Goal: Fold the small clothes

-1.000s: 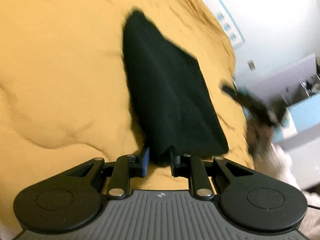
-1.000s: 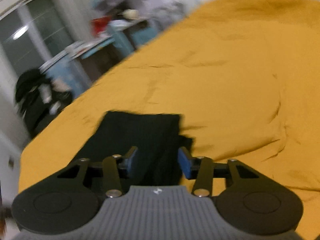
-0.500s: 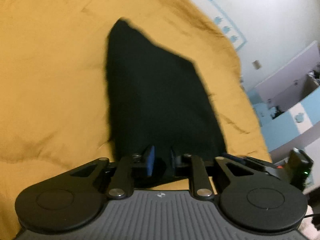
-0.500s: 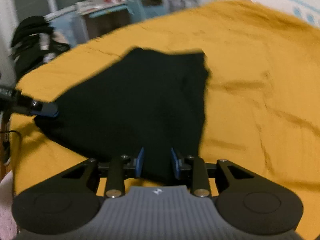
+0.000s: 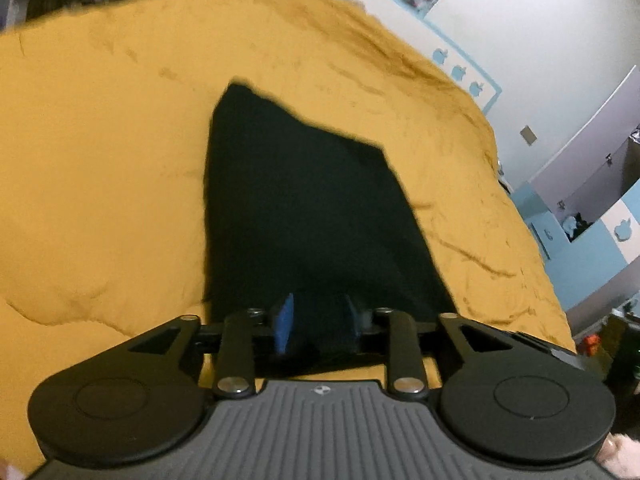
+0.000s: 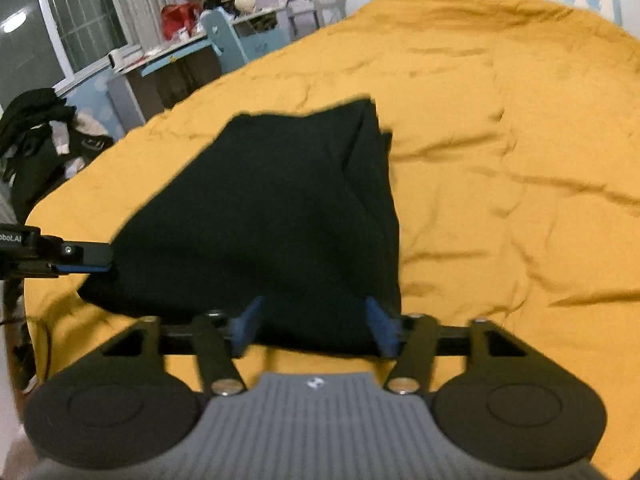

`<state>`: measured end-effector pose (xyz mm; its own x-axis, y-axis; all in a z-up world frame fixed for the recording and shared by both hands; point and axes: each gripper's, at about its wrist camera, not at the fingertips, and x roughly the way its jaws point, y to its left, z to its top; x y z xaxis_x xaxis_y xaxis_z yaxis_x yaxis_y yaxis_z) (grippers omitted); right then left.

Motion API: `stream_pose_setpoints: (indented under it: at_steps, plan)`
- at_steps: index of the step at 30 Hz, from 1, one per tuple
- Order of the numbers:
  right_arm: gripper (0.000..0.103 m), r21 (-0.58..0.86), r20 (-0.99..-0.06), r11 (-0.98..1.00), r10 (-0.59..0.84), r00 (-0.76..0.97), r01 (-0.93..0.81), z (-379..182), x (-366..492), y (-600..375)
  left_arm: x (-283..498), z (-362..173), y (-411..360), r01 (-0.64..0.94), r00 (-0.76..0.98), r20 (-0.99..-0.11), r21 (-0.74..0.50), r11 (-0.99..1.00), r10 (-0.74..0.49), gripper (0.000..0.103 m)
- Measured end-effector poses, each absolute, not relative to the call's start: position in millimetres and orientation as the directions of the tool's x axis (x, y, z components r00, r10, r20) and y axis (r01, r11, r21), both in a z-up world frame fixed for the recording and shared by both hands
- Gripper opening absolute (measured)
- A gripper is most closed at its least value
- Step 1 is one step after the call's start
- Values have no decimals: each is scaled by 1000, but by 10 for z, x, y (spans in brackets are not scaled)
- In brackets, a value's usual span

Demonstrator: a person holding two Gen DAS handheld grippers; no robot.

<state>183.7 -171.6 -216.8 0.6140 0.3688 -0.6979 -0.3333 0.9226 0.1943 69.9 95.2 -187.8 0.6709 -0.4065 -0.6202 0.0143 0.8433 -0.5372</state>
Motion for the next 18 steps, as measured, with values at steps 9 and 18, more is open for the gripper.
stream_pose_setpoints:
  at_steps: [9,18]
  plan:
    - [81,44,-603,965,233,763,-260,-1208,1121,-1347,112,-1065,633,-4,757,-605,-382,924,-246,80]
    - [82,26,-581,981,170,796,-190,-741,547,-1249,-338,-758,368,-18,796,-583,-293,956,-164,80]
